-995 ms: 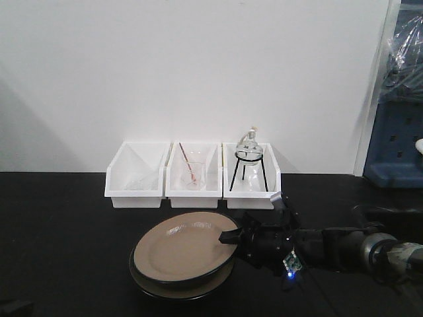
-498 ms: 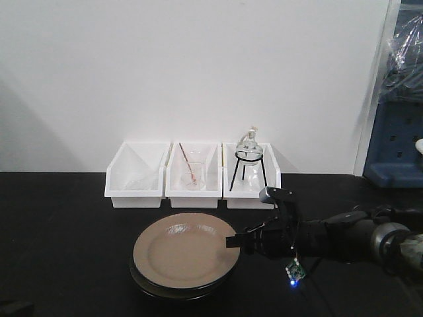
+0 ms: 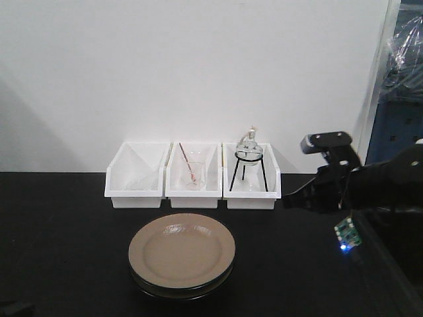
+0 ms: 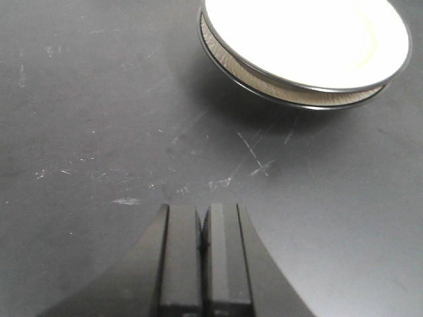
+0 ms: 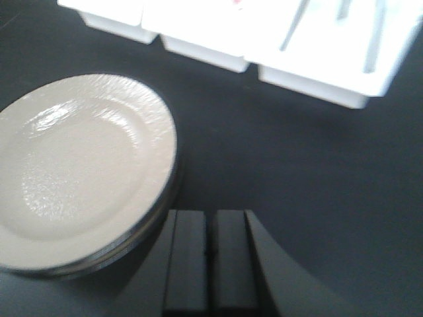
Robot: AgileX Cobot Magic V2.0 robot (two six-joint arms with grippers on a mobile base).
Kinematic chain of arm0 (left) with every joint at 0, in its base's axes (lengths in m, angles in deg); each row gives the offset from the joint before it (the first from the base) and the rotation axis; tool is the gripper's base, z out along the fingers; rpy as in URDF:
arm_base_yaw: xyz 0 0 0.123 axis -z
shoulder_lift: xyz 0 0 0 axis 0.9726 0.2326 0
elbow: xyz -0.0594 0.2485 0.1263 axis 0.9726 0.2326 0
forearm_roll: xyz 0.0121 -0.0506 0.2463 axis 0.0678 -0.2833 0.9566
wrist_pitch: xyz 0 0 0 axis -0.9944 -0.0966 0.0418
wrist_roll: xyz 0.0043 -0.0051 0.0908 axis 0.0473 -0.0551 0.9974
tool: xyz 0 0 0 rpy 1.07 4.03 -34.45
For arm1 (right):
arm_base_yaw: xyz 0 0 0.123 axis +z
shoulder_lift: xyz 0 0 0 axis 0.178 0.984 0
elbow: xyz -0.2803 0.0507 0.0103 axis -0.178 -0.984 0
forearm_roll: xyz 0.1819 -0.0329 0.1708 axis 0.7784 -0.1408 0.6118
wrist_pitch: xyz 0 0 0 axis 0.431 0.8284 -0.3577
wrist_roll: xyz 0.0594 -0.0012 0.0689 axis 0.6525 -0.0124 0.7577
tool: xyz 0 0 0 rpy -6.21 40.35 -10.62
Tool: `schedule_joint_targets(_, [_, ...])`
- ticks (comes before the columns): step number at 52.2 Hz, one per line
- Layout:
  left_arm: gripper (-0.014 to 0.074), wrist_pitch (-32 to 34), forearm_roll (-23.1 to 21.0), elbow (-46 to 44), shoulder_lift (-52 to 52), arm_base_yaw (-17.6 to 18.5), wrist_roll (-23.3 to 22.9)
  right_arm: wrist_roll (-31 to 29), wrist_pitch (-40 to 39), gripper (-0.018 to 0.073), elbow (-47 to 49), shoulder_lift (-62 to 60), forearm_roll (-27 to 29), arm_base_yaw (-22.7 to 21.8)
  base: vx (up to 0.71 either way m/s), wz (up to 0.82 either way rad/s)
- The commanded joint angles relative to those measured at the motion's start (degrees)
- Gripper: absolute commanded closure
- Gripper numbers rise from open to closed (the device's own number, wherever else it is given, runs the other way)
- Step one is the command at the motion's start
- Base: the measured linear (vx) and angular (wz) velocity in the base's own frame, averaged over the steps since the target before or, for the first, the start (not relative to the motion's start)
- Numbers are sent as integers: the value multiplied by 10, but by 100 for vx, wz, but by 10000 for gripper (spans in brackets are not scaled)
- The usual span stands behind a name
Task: Arrange circular plates on left workspace
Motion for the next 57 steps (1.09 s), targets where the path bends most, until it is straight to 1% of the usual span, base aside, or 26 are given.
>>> schedule_joint_targets(1, [596,-9,-16,-15,-15,-1,-1,50,-5,571,-1,-89,-54,-6,0,0])
schedule_joint_targets(5, [596,-28,-16,-15,-15,-1,-1,58,-39,564,-55,-154,-73,-6,0,0])
schedule_joint_targets(9, [596,-45,-18,-14,-22,-1,-1,57,-85,564,-118,-227,-74,-6,0,0])
schedule_joint_targets(13, [596,-39,-23,-5,-48,-1,-1,42,-148,564,-196,-305,-73,-6,0,0])
schedule_joint_targets(19, [596,-11,-22,25,-114,-1,-2,38,-228,564,-313,-414,-72,-6,0,0])
schedule_joint_targets(23, [596,6,-22,56,-179,-1,-1,35,-257,564,-377,-486,-73,-6,0,0])
schedule_joint_targets(29, [596,12,-22,99,-277,-1,4,28,-297,564,-479,-585,-71,-6,0,0])
schedule_joint_targets(33, [596,20,-23,120,-328,-1,4,30,-324,564,-525,-621,-68,-6,0,0])
schedule_joint_targets(37, [596,37,-23,129,-360,-1,4,30,-353,564,-553,-641,-58,-6,0,0])
schedule_joint_targets(38, [596,60,-23,129,-388,-1,4,31,-374,564,-570,-651,-54,-6,0,0])
schedule_joint_targets(44, [596,60,-23,129,-395,-1,3,32,-372,564,-575,-651,-42,-6,0,0])
schedule_joint_targets(57, [596,51,-23,129,-395,-1,3,32,-370,564,-575,-651,-40,-6,0,0])
